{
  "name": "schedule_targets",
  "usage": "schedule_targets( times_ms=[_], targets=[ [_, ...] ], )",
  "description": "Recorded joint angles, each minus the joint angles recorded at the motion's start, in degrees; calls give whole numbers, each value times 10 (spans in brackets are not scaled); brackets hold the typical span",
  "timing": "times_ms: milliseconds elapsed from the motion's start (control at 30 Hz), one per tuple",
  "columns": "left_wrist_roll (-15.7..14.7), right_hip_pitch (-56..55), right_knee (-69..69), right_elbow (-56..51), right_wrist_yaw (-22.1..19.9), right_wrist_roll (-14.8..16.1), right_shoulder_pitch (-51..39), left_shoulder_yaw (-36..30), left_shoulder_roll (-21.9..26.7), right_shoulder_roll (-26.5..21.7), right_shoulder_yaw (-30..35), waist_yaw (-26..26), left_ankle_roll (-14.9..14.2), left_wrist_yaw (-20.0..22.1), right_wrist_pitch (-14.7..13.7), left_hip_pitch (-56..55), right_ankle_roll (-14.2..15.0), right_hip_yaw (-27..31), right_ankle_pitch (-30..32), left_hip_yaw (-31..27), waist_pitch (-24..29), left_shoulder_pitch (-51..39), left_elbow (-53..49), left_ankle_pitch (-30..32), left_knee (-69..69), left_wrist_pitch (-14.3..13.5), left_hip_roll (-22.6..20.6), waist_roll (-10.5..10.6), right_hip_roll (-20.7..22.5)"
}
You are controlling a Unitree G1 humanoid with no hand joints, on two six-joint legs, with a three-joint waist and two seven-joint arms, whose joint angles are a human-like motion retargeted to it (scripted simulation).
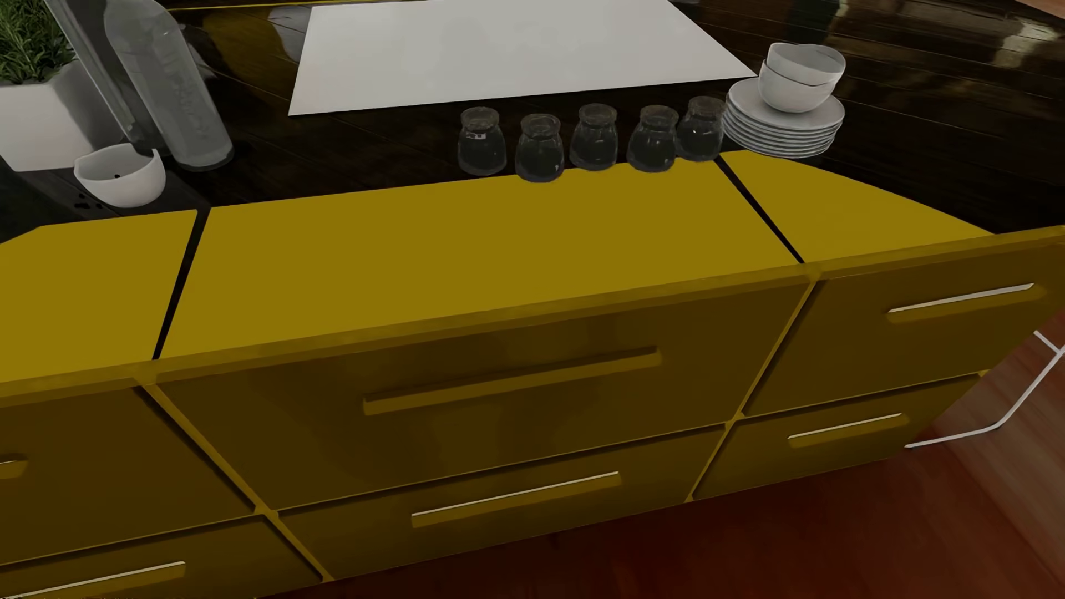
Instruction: Walk towards the corner
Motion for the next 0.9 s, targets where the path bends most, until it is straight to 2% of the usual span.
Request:
schedule_targets(
  times_ms=[367,433,467,900],
  targets=[
    [0,-5,5,10,0,0,-8,-10,4,-2,-8,-23,0,0,0,-4,0,0,1,0,5,-4,-2,1,1,0,1,7,2],
    [0,1,3,3,0,0,-6,-8,5,-6,0,-25,0,0,0,3,0,0,1,0,8,-2,-6,0,0,0,0,6,1],
    [0,3,2,11,0,0,-4,-4,4,0,-24,-26,0,0,0,3,0,0,1,0,8,-2,-5,1,2,0,1,5,1],
    [0,1,6,3,0,0,-2,-9,5,-4,-8,-24,0,0,0,6,0,0,-2,0,6,-2,-4,2,-1,0,3,2,2]
  ],
)
